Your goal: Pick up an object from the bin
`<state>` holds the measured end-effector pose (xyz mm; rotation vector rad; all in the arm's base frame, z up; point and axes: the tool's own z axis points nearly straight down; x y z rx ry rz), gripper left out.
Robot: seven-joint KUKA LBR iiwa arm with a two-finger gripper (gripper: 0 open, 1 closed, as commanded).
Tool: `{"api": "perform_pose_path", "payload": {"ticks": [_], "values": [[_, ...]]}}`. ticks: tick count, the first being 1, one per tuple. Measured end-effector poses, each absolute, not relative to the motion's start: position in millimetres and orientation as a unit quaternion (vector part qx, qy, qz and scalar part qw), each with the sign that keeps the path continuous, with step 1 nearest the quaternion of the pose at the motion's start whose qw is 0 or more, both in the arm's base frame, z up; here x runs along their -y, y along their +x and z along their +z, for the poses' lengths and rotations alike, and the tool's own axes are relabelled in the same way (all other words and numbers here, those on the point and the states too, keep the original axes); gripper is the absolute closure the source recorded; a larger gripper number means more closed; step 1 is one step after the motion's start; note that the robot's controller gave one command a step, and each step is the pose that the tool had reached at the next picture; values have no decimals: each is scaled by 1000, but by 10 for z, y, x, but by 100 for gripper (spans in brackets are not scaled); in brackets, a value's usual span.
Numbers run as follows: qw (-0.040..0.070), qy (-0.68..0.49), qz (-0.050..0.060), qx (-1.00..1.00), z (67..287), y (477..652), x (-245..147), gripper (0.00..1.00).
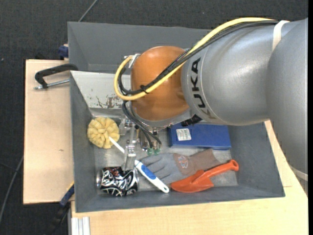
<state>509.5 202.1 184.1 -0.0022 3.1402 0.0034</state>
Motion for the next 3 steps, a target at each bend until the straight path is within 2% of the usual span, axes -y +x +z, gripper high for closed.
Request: {"api": "perform_pose_path", "payload": {"ticks": [1,2,3], "values": [[3,120,3,-993,1481,5461,-2073,0],[2,97,2,-995,1237,5624,-2138,0],[3,165,3,-986,1253,5583,-2231,0]]}}
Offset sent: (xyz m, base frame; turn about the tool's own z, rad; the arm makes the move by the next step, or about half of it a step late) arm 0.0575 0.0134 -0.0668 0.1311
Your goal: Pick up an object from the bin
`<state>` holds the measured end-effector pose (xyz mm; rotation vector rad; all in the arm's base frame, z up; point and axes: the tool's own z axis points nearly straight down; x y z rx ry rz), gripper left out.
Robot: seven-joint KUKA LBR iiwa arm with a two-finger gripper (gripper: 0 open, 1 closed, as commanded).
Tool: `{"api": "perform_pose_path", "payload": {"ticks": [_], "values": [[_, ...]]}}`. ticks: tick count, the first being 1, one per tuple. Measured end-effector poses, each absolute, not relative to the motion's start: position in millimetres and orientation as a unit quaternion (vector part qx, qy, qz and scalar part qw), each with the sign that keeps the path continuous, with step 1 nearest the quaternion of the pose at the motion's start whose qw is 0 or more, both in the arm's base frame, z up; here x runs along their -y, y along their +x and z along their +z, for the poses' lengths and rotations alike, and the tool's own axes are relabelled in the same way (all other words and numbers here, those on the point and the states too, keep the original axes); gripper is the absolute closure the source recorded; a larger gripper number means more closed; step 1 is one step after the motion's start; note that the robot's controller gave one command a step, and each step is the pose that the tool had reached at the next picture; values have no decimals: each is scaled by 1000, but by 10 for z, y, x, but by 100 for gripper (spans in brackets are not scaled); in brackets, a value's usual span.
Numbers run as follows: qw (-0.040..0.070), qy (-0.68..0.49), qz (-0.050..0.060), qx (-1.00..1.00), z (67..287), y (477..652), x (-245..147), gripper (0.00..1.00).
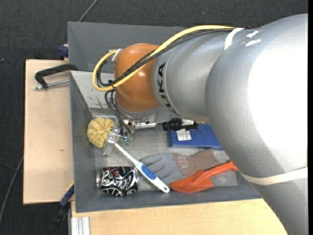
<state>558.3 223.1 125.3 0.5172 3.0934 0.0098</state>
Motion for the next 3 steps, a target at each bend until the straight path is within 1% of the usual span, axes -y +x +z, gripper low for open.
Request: {"api": "perform_pose_path", "payload": {"ticks": [1,2,3], "values": [[3,166,3,-986,796,5586,-2291,0],[4,247,3,-969,707,5685,-2313,100],[4,248,3,-969,706,5685,-2312,100]]}}
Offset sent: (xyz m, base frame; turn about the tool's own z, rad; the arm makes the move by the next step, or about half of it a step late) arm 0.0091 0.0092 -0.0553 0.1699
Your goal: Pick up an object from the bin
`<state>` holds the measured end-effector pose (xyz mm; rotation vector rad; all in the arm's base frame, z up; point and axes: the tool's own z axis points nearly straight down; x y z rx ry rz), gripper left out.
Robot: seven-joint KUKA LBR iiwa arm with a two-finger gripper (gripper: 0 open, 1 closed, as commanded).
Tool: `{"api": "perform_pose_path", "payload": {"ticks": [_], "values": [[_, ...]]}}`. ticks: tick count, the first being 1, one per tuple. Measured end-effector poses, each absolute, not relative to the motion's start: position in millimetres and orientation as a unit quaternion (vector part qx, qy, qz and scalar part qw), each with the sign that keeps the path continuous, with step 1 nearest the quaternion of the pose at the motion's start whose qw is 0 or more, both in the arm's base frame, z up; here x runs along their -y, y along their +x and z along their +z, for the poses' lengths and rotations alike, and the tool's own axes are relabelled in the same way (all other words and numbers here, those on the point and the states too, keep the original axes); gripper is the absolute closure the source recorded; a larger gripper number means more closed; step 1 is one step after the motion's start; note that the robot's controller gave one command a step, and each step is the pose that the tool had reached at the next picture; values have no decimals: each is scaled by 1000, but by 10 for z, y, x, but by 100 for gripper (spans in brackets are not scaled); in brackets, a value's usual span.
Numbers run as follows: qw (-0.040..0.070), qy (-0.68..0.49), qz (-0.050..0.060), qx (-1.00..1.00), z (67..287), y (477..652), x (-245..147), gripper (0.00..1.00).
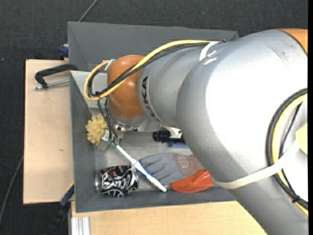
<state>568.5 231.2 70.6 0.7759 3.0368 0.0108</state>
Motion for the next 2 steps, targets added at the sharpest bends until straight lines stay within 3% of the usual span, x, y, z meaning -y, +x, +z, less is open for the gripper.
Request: {"api": "perform_pose_path", "payload": {"ticks": [2], "values": [[2,248,3,-969,876,5674,-2311,100]]}}
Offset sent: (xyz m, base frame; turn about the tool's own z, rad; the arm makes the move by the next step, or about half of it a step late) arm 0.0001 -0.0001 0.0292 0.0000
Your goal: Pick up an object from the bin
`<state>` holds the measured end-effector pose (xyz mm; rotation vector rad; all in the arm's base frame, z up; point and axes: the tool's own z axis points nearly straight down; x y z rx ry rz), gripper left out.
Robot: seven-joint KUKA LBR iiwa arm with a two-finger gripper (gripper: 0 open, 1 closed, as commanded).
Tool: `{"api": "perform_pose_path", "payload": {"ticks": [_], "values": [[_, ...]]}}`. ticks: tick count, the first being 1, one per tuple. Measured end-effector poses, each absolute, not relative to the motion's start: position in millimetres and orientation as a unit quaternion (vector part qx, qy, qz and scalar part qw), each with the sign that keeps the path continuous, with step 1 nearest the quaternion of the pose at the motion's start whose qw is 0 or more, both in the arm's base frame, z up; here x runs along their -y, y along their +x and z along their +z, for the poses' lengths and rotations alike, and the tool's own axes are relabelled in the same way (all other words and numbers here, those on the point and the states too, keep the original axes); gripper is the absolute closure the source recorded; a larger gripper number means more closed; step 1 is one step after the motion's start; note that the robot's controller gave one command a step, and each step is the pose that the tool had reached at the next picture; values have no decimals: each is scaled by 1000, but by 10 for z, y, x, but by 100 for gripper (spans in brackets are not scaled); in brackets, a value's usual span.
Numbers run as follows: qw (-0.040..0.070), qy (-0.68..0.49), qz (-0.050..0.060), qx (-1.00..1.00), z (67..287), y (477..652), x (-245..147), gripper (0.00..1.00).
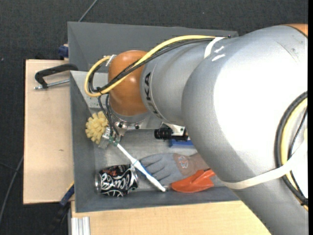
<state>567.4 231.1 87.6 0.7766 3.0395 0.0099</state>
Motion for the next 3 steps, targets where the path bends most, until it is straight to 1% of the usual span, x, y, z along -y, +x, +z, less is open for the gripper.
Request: {"api": "perform_pose_path", "payload": {"ticks": [1,2,3], "values": [[3,247,4,-969,1033,5679,-2316,100],[2,247,3,-969,1278,5672,-2314,100],[4,247,5,-969,1464,5684,-2320,100]]}}
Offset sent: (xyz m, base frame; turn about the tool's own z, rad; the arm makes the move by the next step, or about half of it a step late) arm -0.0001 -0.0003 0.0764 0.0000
